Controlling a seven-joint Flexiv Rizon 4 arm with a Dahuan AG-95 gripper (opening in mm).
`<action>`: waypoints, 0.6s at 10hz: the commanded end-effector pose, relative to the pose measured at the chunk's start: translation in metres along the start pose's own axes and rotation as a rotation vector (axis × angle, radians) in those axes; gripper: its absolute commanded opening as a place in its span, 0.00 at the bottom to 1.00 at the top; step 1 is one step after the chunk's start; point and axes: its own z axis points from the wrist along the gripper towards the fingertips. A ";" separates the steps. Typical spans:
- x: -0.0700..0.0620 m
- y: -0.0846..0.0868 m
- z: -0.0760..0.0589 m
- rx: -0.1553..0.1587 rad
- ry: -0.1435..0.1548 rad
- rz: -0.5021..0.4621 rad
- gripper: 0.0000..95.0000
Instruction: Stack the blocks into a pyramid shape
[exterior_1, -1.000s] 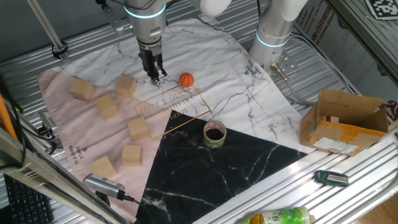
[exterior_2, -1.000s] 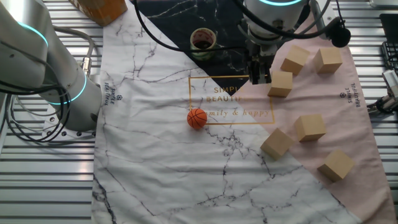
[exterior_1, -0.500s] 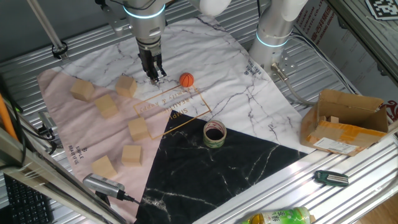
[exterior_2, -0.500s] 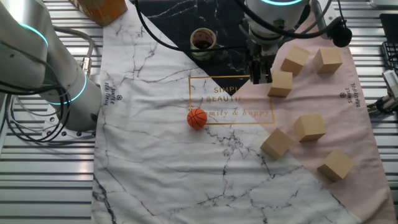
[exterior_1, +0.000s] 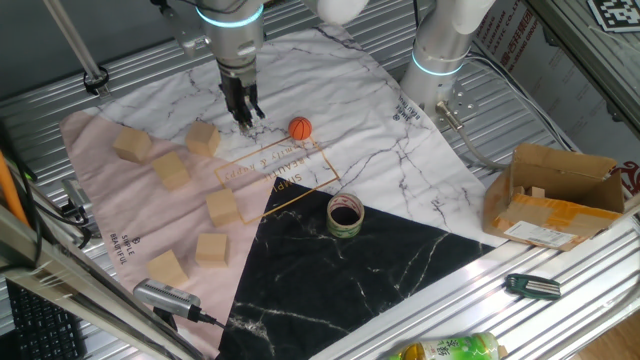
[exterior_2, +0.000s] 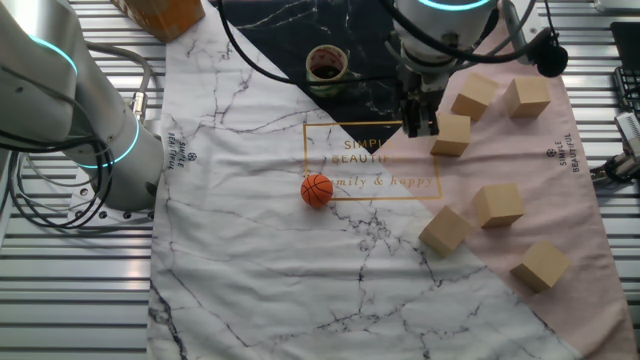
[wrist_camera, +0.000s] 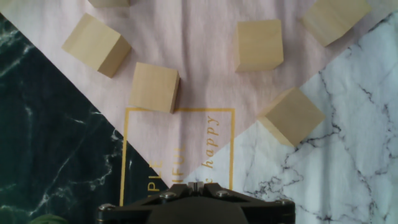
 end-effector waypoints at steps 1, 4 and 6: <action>-0.028 -0.084 -0.008 -0.014 0.024 -0.113 0.00; -0.079 -0.128 -0.001 -0.008 0.025 -0.252 0.00; -0.117 -0.141 0.014 -0.002 0.020 -0.375 0.00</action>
